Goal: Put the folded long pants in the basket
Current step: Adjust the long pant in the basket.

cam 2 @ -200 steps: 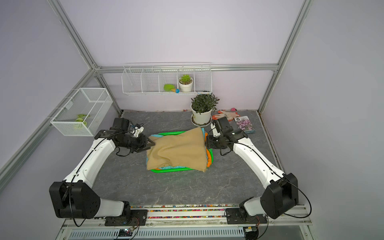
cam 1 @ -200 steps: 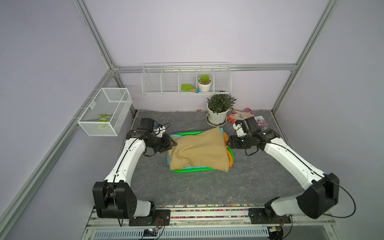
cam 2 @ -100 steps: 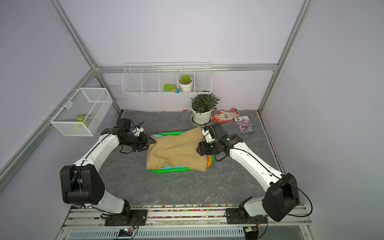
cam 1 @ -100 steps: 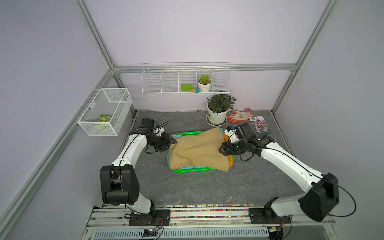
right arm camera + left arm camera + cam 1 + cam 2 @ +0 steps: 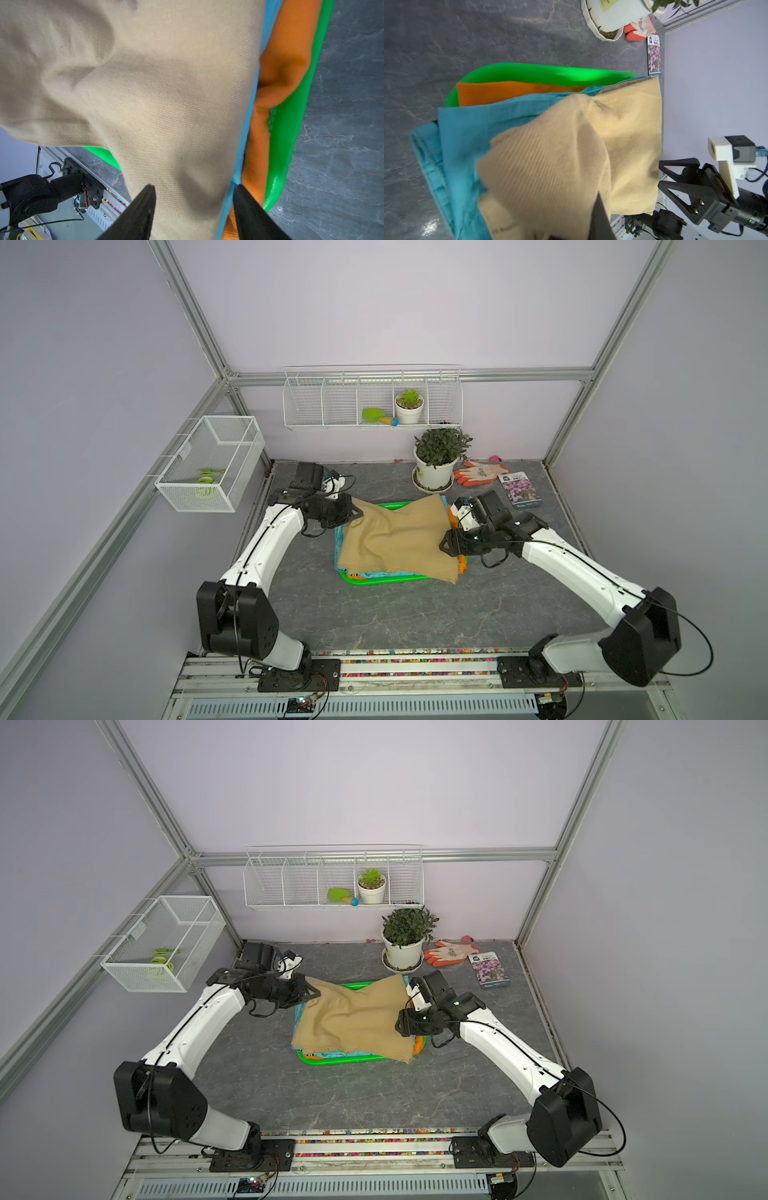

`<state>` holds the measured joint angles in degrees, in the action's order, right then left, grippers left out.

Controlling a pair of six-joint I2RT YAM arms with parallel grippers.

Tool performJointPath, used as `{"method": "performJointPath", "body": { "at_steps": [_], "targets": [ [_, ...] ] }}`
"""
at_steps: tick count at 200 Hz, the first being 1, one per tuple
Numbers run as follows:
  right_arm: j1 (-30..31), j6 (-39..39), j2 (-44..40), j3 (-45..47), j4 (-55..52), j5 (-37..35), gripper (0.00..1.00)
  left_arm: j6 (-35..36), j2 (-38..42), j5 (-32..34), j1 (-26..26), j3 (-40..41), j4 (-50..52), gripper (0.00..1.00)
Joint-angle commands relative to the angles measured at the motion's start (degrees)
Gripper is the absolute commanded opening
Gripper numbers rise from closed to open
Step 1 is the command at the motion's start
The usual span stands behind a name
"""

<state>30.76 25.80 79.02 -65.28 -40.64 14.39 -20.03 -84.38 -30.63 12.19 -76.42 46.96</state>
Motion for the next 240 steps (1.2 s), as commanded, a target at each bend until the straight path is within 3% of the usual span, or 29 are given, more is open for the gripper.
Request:
{"method": "performJointPath", "body": {
  "at_steps": [1,17,34,50,66,88,99,116,141,175,199,220,240],
  "targets": [
    [0.1,1.2,-1.5,1.2,0.9,-0.7,0.65,-2.0,-0.9,11.9,-1.8,2.4,3.0,0.24],
    [0.1,1.1,-2.0,1.2,1.0,-0.9,0.65,-2.7,-4.4,10.1,-4.4,2.4,8.3,0.39],
    [0.1,0.4,-2.6,1.0,0.6,-1.0,0.67,-3.3,-3.3,14.6,-5.0,2.3,9.8,0.48],
    [0.1,-0.3,-3.0,0.7,-0.4,-0.2,0.68,-3.0,0.0,15.9,-5.0,0.2,11.2,0.49],
    [0.1,0.1,-2.8,0.7,-1.7,0.4,0.67,-1.7,5.1,11.4,-5.0,-1.0,10.4,0.52],
    [0.2,2.0,-3.1,1.6,-2.9,1.8,0.65,0.4,11.5,-5.9,-4.5,2.3,5.1,0.48],
    [0.2,3.1,-3.6,2.7,-2.5,2.7,0.63,0.8,13.3,-10.0,-2.3,4.4,4.3,0.46],
    [0.4,4.5,-3.9,4.9,-1.0,5.4,0.60,1.1,14.0,-8.4,1.2,7.5,5.1,0.45],
    [1.6,5.6,-2.6,6.6,-0.1,7.7,0.51,0.3,13.5,-6.7,1.4,14.2,3.1,0.42],
    [2.2,4.4,-3.4,3.4,-4.4,3.9,0.22,0.1,10.4,-7.2,1.4,17.6,3.2,0.39],
    [1.5,4.0,-3.5,-3.4,-14.3,-1.9,0.08,0.7,9.8,-7.3,1.4,17.6,5.6,0.40],
    [-0.9,2.6,-2.9,-6.4,-20.3,-2.7,0.06,2.2,9.1,-6.0,1.4,16.6,9.7,0.41],
    [-2.6,0.2,-2.2,-3.2,-17.7,2.0,0.19,2.4,9.2,-7.9,1.4,16.4,10.8,0.44]
  ]
}}
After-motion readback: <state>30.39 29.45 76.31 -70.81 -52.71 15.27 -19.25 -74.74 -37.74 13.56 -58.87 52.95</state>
